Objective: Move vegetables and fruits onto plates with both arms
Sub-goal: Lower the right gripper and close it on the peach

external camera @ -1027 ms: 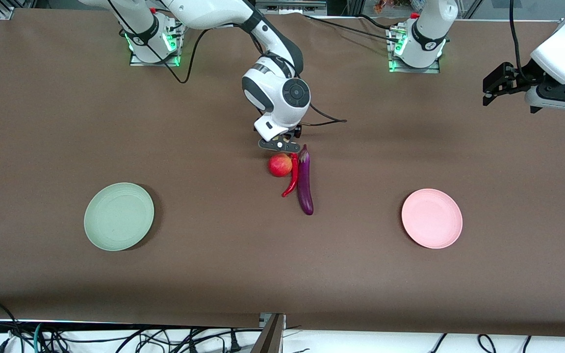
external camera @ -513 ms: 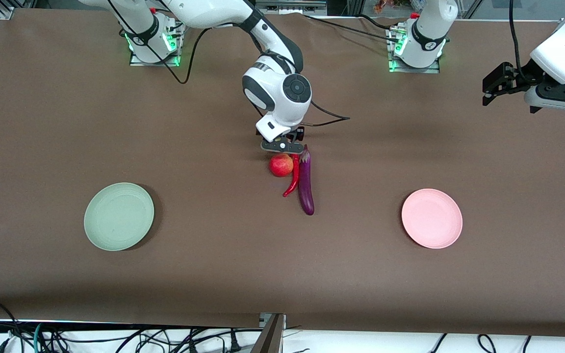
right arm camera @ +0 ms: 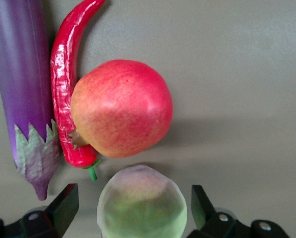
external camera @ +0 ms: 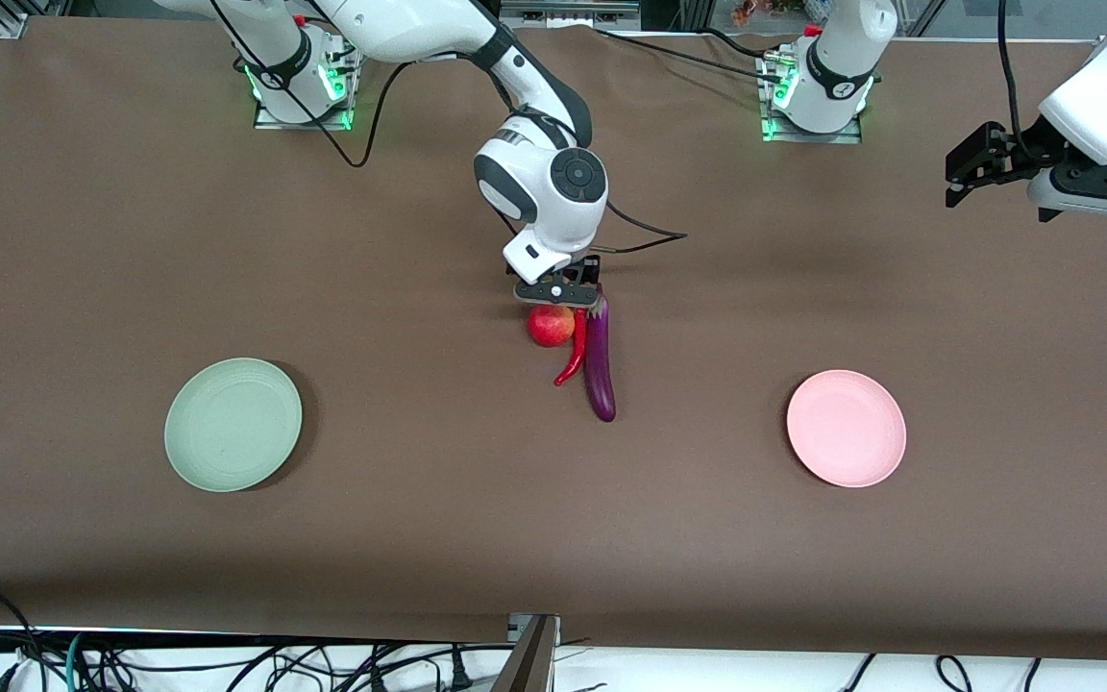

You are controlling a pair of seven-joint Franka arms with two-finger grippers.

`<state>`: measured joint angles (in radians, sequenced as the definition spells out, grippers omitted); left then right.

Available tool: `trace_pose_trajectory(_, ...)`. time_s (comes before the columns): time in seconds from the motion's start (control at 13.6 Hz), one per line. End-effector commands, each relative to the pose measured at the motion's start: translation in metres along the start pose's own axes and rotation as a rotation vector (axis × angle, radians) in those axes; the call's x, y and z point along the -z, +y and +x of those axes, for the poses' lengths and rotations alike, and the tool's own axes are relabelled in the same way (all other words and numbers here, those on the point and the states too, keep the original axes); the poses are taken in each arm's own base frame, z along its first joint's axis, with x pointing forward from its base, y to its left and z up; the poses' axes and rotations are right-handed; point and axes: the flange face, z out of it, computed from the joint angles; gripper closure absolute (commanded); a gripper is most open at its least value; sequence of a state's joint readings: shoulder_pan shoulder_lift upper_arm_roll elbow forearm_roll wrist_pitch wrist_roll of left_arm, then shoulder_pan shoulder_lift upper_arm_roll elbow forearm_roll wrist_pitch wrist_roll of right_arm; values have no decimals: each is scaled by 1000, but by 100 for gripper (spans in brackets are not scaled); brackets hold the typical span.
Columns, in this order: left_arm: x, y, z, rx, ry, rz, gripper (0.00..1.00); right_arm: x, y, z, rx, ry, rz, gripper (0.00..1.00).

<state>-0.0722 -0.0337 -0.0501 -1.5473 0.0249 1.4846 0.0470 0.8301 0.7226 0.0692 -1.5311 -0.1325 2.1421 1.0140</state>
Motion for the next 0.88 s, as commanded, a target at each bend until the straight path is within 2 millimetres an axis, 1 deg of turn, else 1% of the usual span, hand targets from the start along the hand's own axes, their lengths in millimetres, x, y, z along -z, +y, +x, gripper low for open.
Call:
trace_pose_trajectory(0.0,8,-1,-1,-13,-1,7,0,-8,-4,-4,20,20,-7,0)
trace_pose_trajectory(0.29,8,-1,-1,-13,-1,7,0,-17,-5,-6,22,15,-13,1)
trace_pose_trajectory(0.37,8,-1,-1,-13,-1,7,0,-16,-4,-5,22,15,-13,28)
trace_pose_trajectory(0.44,8,-1,-1,-13,-1,7,0,-15,-3,-4,18,13,-14,52)
trace_pose_trajectory(0.51,8,-1,-1,-13,-1,7,0,-13,-3,-2,18,11,-9,62)
trace_pose_trajectory(0.59,9,0,-1,-15,1,7,0,-8,-1,2,22,11,-3,66)
trace_pose_trajectory(0.66,8,1,-1,-16,-1,9,0,-5,-1,2,21,6,-3,66)
trace_pose_trajectory(0.81,9,1,-1,-18,1,9,0,24,8,2,22,-5,-33,67)
